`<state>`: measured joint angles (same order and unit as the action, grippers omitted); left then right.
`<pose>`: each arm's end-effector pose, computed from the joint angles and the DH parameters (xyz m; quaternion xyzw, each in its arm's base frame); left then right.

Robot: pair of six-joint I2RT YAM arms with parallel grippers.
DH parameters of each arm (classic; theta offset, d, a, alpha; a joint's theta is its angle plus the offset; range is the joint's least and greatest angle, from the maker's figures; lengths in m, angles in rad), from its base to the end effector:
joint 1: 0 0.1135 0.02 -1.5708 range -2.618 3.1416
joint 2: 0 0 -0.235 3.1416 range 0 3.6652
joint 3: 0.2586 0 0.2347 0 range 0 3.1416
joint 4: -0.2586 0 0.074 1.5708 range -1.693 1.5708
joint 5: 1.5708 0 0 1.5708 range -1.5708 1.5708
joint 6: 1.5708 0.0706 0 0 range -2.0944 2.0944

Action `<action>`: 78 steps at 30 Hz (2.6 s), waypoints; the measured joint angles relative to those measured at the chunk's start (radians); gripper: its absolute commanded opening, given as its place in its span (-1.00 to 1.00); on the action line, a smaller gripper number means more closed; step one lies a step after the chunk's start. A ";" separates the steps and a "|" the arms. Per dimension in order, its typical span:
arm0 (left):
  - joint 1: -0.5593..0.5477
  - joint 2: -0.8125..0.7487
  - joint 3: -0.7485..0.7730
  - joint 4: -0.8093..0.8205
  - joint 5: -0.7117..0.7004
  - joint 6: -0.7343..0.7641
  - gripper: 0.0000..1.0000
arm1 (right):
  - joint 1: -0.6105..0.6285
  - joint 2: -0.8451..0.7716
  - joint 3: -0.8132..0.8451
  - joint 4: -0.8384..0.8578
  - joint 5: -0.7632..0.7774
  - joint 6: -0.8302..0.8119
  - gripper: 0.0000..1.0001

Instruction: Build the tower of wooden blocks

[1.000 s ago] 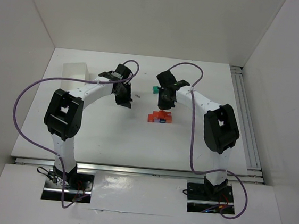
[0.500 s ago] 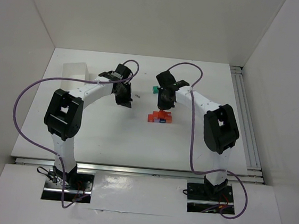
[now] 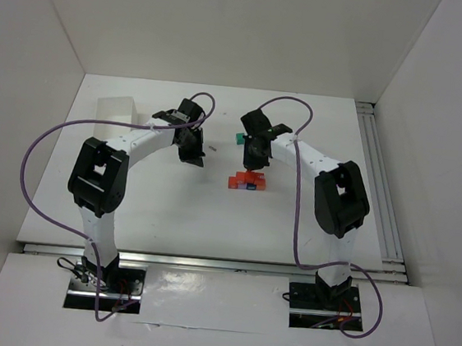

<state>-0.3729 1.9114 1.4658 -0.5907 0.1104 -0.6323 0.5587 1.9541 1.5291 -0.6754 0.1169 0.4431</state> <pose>0.3721 -0.1539 0.1673 -0.1101 0.9568 -0.1737 0.2054 0.3475 0.2075 0.1641 -0.0425 0.9700 0.0619 0.2313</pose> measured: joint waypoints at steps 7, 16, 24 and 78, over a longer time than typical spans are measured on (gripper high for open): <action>0.000 0.000 0.000 0.000 0.000 0.000 -1.00 | 0.000 0.000 0.000 0.000 0.000 0.000 -0.73; 0.000 0.000 0.000 0.000 0.000 0.000 -1.00 | 0.000 0.000 0.000 0.000 0.000 -0.008 -0.73; 0.000 0.000 0.000 0.000 0.000 0.000 -1.00 | 0.000 0.000 0.000 0.000 0.000 -0.015 -0.73; 0.000 0.000 0.000 0.016 0.000 0.000 -1.00 | 0.009 0.000 -0.001 -0.017 0.056 -0.014 -0.73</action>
<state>-0.3729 1.9114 1.4658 -0.5747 0.1104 -0.6323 0.5674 1.9541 1.5284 -0.6922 0.1730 0.4294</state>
